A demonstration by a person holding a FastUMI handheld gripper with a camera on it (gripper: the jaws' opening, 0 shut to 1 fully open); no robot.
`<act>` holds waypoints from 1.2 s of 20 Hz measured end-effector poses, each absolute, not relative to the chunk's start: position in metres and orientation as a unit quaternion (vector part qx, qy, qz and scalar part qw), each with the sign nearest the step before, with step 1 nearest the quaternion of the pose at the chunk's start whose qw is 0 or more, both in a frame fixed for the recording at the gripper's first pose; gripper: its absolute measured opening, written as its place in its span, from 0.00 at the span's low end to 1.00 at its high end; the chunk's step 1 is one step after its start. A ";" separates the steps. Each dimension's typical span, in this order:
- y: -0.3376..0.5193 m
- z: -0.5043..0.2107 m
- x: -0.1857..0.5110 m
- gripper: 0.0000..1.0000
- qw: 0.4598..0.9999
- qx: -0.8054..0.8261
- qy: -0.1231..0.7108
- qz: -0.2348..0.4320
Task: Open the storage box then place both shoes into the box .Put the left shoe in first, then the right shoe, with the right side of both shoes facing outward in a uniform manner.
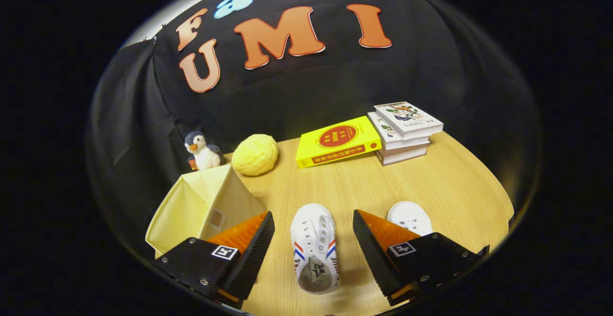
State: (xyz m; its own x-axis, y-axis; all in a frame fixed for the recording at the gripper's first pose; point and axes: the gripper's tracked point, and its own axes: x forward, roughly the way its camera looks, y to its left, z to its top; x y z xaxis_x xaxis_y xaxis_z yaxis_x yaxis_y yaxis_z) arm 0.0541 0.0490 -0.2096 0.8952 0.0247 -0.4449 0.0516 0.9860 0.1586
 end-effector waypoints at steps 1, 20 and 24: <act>0.043 -0.218 0.052 0.98 0.969 0.080 0.235 -0.012; 0.049 -0.327 0.052 0.82 0.936 0.021 0.350 0.038; 0.062 -0.334 0.052 0.47 0.929 0.019 0.363 0.065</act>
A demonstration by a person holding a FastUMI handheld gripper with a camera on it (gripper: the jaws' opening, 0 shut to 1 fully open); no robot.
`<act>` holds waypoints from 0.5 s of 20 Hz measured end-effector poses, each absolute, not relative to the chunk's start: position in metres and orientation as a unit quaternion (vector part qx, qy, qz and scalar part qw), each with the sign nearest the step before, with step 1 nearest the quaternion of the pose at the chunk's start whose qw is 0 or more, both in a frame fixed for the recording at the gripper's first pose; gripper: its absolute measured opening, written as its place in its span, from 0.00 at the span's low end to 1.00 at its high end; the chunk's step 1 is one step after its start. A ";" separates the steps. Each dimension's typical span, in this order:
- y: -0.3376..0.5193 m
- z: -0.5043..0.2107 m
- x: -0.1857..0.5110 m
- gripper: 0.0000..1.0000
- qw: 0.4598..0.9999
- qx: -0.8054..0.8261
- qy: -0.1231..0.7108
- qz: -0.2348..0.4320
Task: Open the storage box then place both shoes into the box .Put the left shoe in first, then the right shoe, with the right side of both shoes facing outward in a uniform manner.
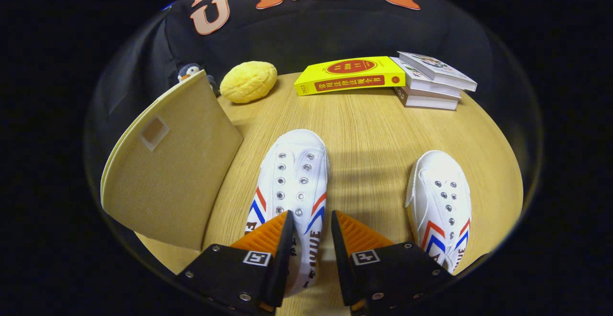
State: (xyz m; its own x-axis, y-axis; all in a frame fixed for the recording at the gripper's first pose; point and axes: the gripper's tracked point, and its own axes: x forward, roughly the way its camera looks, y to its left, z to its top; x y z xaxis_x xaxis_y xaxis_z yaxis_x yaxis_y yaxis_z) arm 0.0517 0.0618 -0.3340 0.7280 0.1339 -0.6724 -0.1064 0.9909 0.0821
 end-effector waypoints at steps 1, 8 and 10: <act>0.063 -0.335 0.052 0.40 0.929 0.016 0.362 0.070; 0.060 -0.334 0.052 0.04 0.924 0.036 0.374 0.073; 0.062 -0.331 0.052 0.00 0.927 0.076 0.362 0.067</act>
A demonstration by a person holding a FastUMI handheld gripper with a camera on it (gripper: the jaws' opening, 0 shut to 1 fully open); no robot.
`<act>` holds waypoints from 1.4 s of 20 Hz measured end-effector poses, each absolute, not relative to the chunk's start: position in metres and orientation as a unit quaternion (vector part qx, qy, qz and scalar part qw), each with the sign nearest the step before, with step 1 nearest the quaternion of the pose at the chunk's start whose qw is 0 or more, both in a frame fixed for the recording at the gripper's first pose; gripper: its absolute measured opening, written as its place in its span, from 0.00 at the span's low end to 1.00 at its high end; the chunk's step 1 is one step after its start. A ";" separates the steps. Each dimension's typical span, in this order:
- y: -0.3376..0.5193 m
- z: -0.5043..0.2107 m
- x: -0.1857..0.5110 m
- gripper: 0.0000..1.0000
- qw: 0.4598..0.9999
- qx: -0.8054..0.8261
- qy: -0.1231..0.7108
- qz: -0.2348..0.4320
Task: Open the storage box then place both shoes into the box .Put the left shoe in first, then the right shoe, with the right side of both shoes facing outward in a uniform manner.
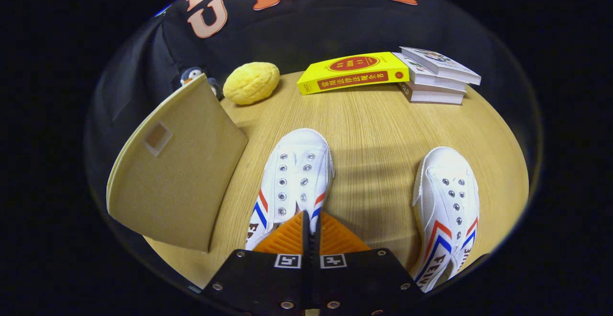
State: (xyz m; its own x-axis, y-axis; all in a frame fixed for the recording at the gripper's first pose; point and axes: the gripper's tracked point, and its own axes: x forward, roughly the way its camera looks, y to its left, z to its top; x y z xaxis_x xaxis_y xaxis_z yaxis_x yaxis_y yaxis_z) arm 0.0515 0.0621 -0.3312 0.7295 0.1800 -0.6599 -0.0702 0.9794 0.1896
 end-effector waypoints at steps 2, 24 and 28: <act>0.070 -0.317 0.056 0.00 0.928 0.113 0.347 0.080; 0.208 -0.094 0.039 0.00 0.957 0.182 0.192 0.120; 0.266 -0.110 0.035 0.00 0.951 0.183 0.214 0.126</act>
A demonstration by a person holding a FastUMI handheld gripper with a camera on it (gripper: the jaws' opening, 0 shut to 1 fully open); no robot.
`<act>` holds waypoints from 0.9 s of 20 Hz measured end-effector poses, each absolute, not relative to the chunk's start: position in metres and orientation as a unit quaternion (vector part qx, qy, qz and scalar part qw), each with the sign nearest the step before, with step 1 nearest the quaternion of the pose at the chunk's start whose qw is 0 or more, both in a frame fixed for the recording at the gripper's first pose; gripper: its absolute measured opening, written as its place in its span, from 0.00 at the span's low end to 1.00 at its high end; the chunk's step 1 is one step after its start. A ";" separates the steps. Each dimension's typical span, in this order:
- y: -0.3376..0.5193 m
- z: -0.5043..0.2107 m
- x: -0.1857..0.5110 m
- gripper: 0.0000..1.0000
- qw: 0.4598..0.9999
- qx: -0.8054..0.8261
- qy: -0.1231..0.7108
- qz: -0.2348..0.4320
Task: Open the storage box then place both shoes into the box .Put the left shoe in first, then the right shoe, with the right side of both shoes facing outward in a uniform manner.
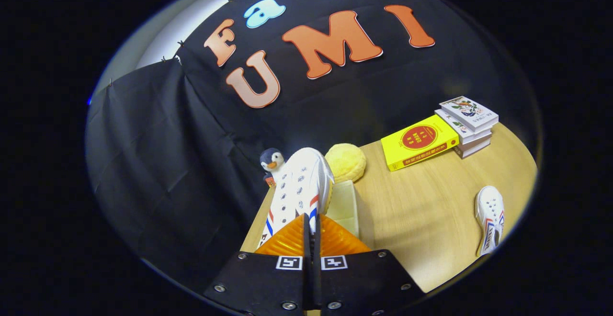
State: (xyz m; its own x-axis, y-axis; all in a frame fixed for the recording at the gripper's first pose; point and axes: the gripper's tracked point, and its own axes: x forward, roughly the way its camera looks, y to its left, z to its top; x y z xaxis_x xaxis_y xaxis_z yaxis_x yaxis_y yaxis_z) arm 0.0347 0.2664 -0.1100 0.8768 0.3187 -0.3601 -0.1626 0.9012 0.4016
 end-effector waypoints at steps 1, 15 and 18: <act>0.280 -0.118 0.035 0.00 0.950 0.181 0.220 0.128; 0.335 -0.187 0.066 0.00 0.952 0.144 0.261 0.062; 0.323 -0.177 0.071 0.00 0.959 0.136 0.241 0.057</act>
State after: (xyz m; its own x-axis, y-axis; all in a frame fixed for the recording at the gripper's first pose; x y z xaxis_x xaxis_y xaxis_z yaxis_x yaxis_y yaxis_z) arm 0.0709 0.3227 -0.1767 0.8770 0.1751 -0.4475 -0.0438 0.9565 0.2885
